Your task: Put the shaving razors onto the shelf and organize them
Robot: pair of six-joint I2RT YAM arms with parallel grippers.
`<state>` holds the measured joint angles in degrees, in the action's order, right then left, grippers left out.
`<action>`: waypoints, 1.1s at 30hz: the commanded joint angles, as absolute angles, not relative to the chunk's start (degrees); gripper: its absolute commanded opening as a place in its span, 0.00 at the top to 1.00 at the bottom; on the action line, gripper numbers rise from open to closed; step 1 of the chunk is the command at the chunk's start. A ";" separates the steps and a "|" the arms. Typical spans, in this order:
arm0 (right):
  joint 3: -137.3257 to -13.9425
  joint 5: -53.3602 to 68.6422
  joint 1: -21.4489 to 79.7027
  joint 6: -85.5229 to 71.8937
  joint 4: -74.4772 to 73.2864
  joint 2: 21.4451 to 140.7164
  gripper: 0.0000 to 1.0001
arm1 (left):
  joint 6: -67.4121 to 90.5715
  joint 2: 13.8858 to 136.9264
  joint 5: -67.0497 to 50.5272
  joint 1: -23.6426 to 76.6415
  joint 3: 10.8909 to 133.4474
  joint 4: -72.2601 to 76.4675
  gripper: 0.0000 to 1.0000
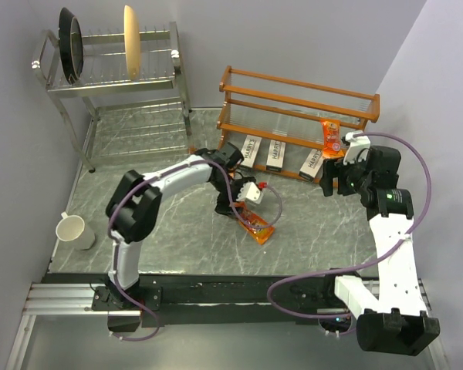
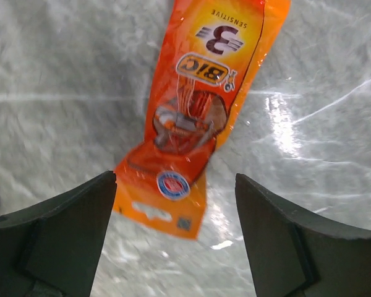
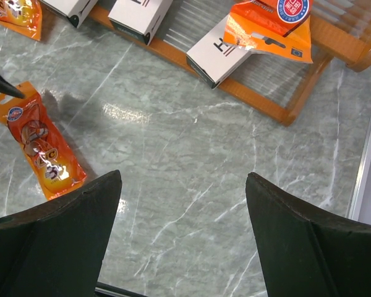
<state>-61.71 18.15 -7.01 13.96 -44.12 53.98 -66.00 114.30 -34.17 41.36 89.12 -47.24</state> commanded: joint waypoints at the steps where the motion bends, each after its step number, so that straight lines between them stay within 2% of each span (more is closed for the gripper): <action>1: -60.82 18.63 -7.29 13.62 -42.27 53.00 0.12 | -76.37 116.62 -32.96 43.42 94.83 -51.76 0.18; 11: -61.70 17.58 -7.29 16.35 -42.54 54.23 0.12 | -80.51 121.02 -27.69 45.00 93.43 -52.29 0.25; 17: -61.35 17.67 -7.29 17.05 -42.01 54.75 0.12 | -79.54 121.46 -25.58 44.91 92.29 -52.82 0.35; 19: -61.17 17.67 -7.29 16.61 -41.66 54.84 0.12 | -78.49 121.55 -25.31 45.00 92.02 -52.74 0.42; 21: -61.35 17.58 -7.29 16.00 -41.57 55.02 0.12 | -73.85 121.55 -25.05 44.91 92.02 -51.51 0.54; 24: -61.44 16.70 -7.29 15.21 -41.31 54.76 0.12 | -63.14 119.98 -24.96 44.91 91.41 -48.09 0.62; 28: -61.52 16.44 -7.29 14.59 -41.22 54.40 0.12 | -45.92 115.06 -21.63 45.53 90.00 -38.61 0.62; 33: -62.40 14.15 -7.38 12.14 -40.34 54.23 0.12 | -22.26 116.98 -13.02 46.23 104.21 -43.84 0.62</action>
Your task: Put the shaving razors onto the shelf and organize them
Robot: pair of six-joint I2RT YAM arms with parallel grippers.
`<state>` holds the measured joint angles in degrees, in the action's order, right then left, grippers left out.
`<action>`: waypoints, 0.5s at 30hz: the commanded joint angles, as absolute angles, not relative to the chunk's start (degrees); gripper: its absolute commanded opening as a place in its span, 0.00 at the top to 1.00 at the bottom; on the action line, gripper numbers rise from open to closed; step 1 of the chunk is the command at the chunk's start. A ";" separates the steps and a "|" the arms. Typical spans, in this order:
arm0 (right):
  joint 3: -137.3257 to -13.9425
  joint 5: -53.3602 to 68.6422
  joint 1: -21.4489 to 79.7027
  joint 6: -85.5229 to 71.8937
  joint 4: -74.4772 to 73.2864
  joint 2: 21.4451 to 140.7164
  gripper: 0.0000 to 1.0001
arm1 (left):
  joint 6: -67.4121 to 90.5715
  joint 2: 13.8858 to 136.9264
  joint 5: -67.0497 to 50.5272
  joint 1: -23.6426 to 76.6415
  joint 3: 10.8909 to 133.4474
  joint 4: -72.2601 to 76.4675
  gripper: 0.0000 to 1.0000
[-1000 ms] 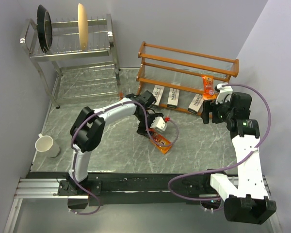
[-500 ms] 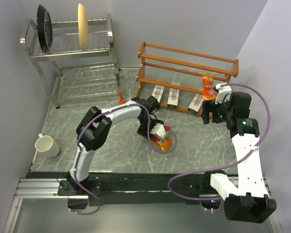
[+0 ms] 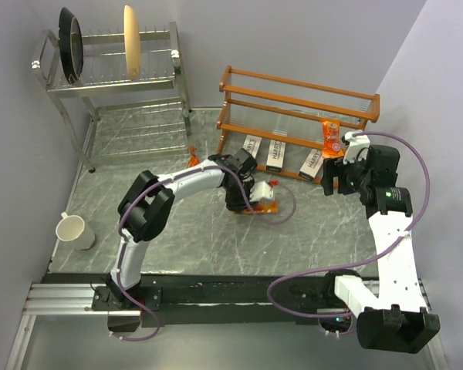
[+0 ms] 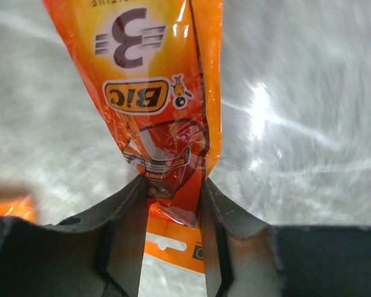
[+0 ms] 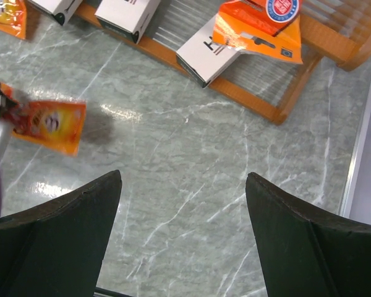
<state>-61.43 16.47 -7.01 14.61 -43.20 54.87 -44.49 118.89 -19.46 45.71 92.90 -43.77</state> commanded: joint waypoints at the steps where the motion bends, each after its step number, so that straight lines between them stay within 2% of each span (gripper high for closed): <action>1: -62.49 12.67 -7.47 11.69 -39.65 54.23 0.12 | -19.45 118.46 -11.35 46.32 106.59 -45.16 0.63; 4: -62.58 8.46 -7.65 9.76 -37.71 53.88 0.12 | -13.10 121.19 -8.88 46.32 115.47 -50.53 0.66; 5: -62.67 7.48 -7.82 9.06 -37.36 53.96 0.12 | -11.96 121.38 -9.14 46.32 117.92 -50.97 0.71; 8: -63.46 5.81 -8.61 8.09 -36.56 54.05 0.12 | -10.29 120.76 -7.13 46.67 119.26 -49.31 0.72; 15: -63.28 3.78 -9.93 5.11 -36.12 53.70 0.12 | -8.44 124.36 -1.06 47.11 128.13 -47.20 0.70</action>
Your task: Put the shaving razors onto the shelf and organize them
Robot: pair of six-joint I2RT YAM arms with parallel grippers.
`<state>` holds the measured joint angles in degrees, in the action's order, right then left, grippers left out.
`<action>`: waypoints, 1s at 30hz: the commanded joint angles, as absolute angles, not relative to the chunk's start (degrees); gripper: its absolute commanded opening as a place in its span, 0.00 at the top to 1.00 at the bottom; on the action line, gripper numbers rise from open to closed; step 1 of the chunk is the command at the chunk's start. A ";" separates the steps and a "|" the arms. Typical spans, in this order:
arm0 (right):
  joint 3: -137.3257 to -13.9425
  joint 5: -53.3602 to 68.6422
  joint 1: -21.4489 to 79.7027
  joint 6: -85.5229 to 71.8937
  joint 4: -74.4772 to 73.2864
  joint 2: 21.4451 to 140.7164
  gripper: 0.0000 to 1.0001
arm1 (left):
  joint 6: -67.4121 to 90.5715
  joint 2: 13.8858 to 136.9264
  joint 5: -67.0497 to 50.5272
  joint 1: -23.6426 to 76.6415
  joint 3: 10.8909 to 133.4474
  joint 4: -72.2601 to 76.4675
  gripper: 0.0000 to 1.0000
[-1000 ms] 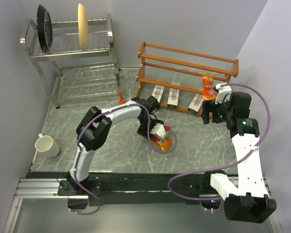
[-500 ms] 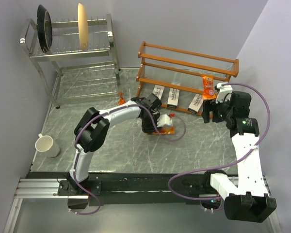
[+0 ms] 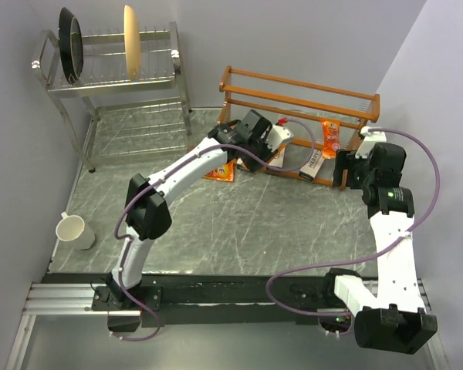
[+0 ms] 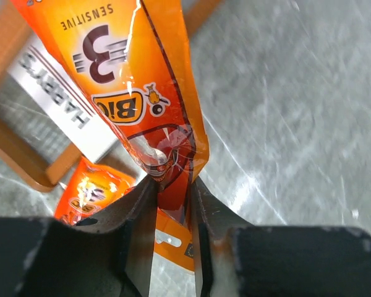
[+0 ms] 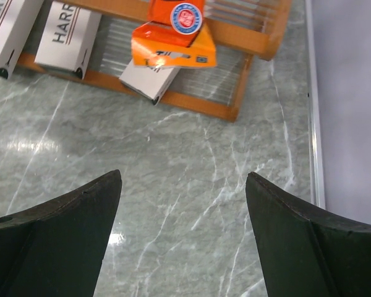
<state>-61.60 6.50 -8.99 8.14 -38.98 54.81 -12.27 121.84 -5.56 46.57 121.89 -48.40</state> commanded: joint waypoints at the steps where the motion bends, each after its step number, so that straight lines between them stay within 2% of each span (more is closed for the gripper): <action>1: -63.19 3.87 -10.11 4.75 -36.21 53.61 0.12 | -8.18 125.67 -0.18 47.11 130.67 -46.68 0.71; 10: -62.23 6.15 -10.64 3.96 -35.95 53.35 0.12 | -8.78 133.50 3.78 47.37 141.93 -42.90 0.65; 16: -61.88 6.41 -10.72 4.48 -36.30 53.26 0.12 | -11.68 135.00 4.92 47.55 143.17 -37.10 0.60; 22: -60.65 8.35 -10.72 3.17 -35.69 53.35 0.12 | -11.78 135.26 5.98 47.99 144.93 -32.61 0.66; 30: -60.29 8.44 -10.64 3.43 -35.60 53.26 0.12 | -11.42 136.58 5.98 48.34 145.11 -28.83 0.66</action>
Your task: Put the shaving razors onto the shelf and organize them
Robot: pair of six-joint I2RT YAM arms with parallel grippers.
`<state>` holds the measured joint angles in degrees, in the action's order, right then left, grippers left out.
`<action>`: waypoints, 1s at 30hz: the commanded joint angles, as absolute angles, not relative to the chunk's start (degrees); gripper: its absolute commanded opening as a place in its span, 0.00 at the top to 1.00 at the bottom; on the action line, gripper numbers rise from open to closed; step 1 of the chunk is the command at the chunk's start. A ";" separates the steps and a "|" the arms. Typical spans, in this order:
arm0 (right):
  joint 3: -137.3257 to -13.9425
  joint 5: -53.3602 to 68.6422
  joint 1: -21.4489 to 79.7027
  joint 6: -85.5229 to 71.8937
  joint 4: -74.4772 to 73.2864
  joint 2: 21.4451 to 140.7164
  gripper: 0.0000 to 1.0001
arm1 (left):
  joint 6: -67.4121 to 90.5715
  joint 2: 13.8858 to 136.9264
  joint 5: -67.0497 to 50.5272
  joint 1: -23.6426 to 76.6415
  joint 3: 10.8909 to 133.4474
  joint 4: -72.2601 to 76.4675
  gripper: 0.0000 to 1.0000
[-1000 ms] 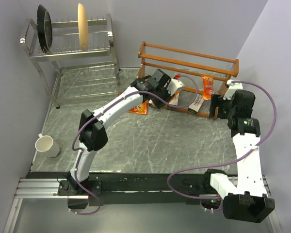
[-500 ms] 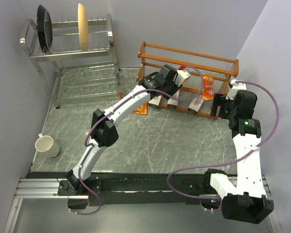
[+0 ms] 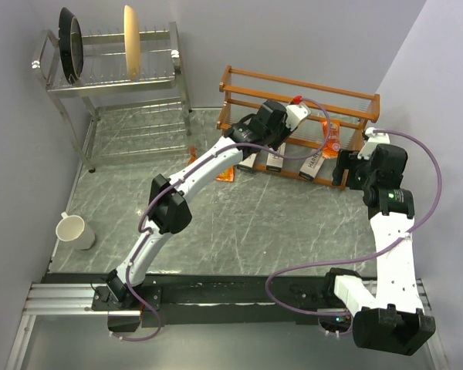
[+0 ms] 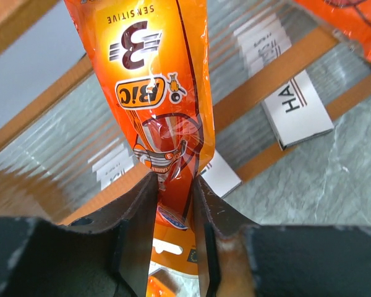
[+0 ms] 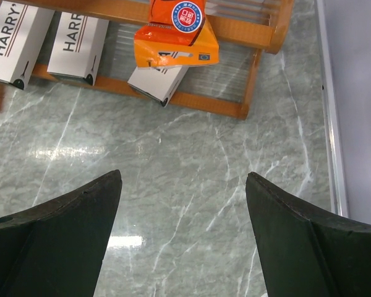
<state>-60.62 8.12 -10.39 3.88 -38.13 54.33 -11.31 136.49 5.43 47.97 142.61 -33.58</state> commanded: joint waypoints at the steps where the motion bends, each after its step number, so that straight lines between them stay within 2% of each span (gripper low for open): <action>1: -59.94 8.52 -10.72 3.17 -35.51 53.26 0.12 | -11.43 136.67 5.89 48.34 145.19 -27.87 0.66; 9: -59.15 8.97 -10.72 2.64 -35.60 52.73 0.12 | -12.13 138.43 7.64 48.08 145.02 -22.16 0.68; 13: -58.80 9.31 -10.72 2.37 -35.59 52.65 0.12 | -12.04 139.48 8.53 48.08 145.46 -19.16 0.76; 30: -57.04 9.67 -10.72 1.58 -34.72 52.29 0.12 | -5.36 137.46 7.64 49.92 142.47 -22.41 0.66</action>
<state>-57.60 9.06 -10.39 2.42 -37.15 53.32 -7.62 139.94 7.35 49.54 142.45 -23.44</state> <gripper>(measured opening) 0.882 0.326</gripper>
